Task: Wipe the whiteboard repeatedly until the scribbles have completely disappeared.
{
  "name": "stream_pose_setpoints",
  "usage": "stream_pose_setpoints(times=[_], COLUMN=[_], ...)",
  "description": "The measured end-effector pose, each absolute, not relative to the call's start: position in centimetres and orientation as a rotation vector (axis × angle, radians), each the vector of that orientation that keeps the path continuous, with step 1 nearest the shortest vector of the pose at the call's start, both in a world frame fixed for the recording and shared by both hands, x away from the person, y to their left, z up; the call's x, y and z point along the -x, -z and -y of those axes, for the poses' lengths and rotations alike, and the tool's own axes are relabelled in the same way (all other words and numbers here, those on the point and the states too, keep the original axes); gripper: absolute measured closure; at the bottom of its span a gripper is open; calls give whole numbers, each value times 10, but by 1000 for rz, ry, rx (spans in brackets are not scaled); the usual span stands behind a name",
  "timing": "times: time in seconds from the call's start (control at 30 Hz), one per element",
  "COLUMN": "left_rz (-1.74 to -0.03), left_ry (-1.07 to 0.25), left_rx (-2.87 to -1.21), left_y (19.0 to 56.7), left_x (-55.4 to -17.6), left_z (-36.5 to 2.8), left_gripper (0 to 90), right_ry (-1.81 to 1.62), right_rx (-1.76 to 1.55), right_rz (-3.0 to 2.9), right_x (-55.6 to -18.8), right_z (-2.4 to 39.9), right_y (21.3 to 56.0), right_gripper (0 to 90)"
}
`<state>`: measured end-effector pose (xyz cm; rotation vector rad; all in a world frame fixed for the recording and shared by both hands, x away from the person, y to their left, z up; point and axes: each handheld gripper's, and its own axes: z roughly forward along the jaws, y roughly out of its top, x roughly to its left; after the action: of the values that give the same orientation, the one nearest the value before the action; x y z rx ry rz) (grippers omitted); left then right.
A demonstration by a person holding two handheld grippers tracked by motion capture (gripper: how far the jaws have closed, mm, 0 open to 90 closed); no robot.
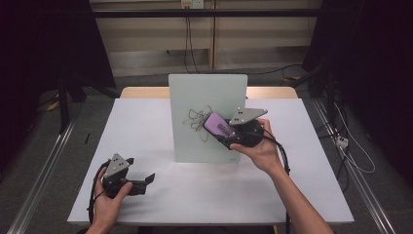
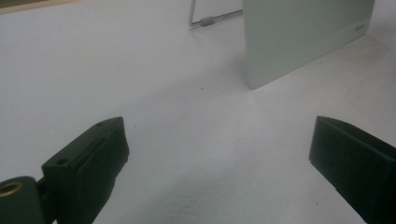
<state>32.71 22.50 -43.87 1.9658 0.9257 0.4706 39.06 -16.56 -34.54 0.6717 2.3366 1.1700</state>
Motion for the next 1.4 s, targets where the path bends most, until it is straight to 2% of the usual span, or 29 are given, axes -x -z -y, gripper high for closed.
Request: stream_pose_setpoints(times=[0.63, 1.4], left_rz=[-930, -920], left_ry=[-472, -479], left_rx=[-1958, -1949], left_y=[438, 437], left_x=[-327, -326], left_z=[-227, -226], left_gripper=[43, 44], right_ry=[-1169, -1070], right_rx=[-641, -590], right_rz=[-2237, -2393], right_x=[-410, -390], right_z=[156, 122], right_y=[294, 360], right_gripper=[417, 418])
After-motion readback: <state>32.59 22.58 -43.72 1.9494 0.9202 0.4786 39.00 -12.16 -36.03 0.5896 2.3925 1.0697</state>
